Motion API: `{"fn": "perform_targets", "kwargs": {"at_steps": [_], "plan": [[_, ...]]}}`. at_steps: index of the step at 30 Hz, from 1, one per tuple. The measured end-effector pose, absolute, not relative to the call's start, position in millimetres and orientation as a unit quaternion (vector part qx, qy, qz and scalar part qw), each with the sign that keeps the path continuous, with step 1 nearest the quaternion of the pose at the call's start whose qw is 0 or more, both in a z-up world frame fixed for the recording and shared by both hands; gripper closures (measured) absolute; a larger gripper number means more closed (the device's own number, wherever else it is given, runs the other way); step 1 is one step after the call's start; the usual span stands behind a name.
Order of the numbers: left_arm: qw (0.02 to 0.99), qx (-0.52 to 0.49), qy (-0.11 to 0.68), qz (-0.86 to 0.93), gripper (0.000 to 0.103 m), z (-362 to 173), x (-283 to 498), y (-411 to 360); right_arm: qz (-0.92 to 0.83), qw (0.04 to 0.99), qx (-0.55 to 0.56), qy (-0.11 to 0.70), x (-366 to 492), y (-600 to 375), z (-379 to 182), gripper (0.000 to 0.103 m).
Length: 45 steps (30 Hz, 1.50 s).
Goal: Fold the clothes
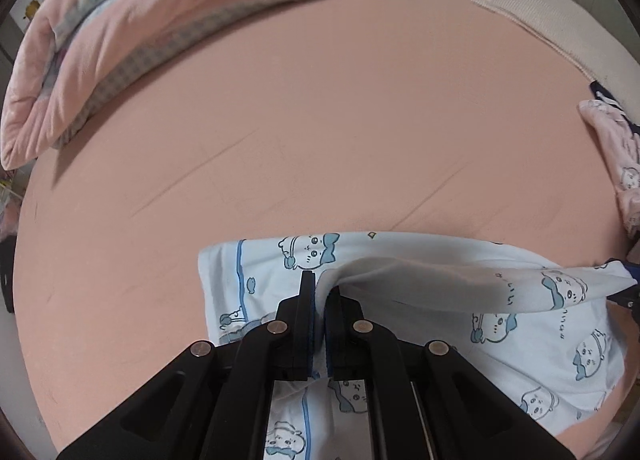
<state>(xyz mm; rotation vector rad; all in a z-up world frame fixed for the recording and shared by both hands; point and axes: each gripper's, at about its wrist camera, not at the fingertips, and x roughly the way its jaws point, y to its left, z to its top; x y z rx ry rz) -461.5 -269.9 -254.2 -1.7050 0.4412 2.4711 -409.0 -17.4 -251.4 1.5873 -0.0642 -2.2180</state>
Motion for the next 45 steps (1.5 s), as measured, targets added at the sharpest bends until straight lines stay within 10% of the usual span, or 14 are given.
{"fn": "perform_targets", "kwargs": {"at_steps": [10,14,45], "plan": [[0.047,-0.602,0.124,0.787,0.089,-264,-470,-272,-0.775,0.202,0.596,-0.051,-422,-6,-256,0.07],[0.039,-0.595,0.12,0.794,0.02,-254,-471,-273,-0.774,0.187,0.602,-0.053,-426,1,-253,0.038],[-0.074,-0.538,-0.052,0.838,0.018,-240,-311,-328,-0.798,0.133,0.586,-0.048,-425,11,-250,0.036]]}}
